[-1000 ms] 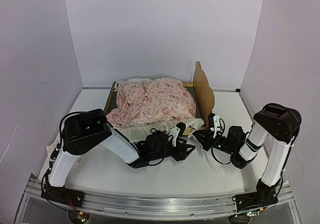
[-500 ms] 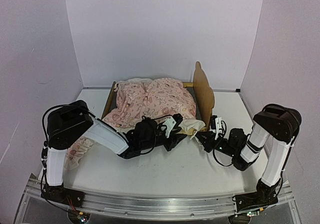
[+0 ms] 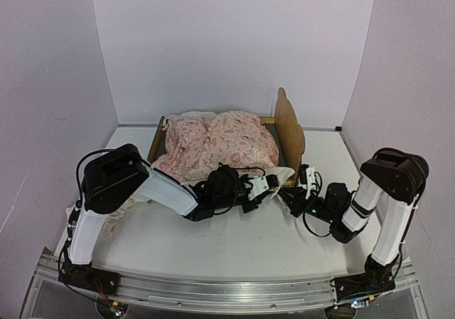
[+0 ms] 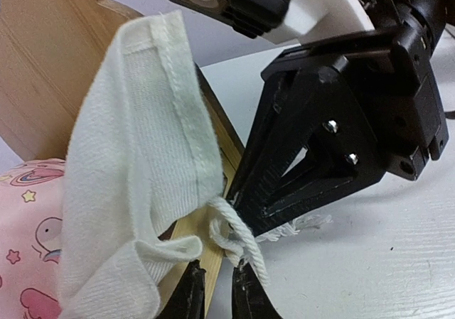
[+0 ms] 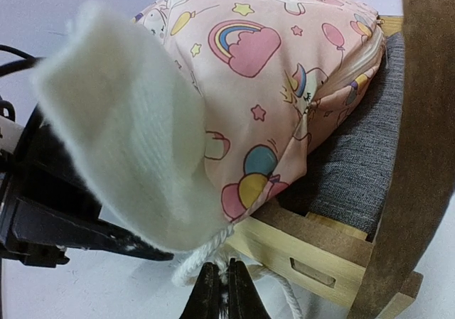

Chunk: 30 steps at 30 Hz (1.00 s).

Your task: Set up the pet bed

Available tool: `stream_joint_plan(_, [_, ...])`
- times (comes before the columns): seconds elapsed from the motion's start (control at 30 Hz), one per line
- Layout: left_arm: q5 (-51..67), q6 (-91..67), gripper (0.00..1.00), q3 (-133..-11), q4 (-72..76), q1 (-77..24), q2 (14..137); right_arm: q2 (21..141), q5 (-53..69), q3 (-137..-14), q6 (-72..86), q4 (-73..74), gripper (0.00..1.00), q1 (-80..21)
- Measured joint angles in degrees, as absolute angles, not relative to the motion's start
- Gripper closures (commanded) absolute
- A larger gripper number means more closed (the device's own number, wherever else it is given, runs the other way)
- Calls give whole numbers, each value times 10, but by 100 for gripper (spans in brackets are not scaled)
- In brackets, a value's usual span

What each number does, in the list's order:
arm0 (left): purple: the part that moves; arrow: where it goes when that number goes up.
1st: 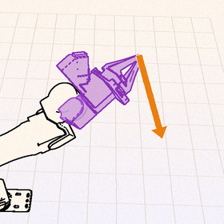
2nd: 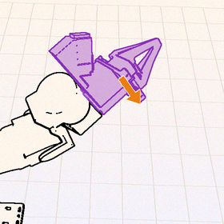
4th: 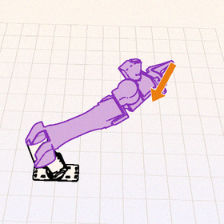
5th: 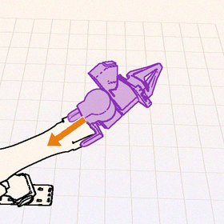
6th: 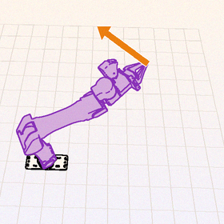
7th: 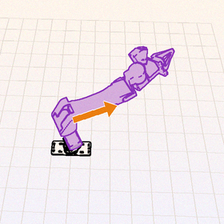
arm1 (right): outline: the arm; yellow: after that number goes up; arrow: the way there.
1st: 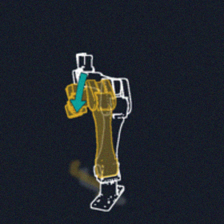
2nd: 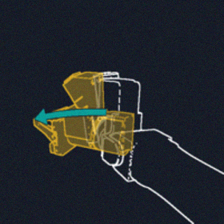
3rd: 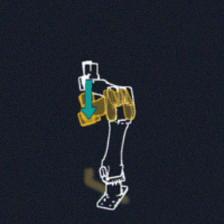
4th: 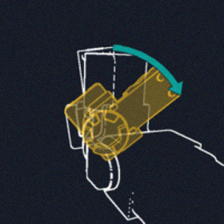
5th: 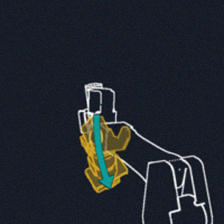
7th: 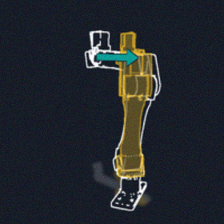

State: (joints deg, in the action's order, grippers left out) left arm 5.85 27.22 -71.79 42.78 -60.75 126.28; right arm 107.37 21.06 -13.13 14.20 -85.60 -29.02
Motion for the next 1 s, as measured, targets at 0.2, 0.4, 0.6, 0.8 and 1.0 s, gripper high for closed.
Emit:
stream_joint_plan(0.2, [50, 315, 84, -740, 408, -608, 1279, 1074, 216, -131, 142, -856, 95, -290])
stream_joint_plan(0.4, [43, 340, 82, -768, 403, -609, 1300, 1074, 220, -131, 141, -856, 95, -290])
stream_joint_plan(0.6, [40, 366, 72, -783, 391, -610, 1313, 1074, 221, -131, 139, -856, 95, -290])
stream_joint_plan(0.8, [29, 377, 71, -802, 384, -611, 1324, 1074, 222, -131, 135, -858, 95, -289])
stream_joint_plan(1.0, [30, 382, 75, -818, 379, -611, 1335, 1074, 226, -135, 133, -861, 95, -289])
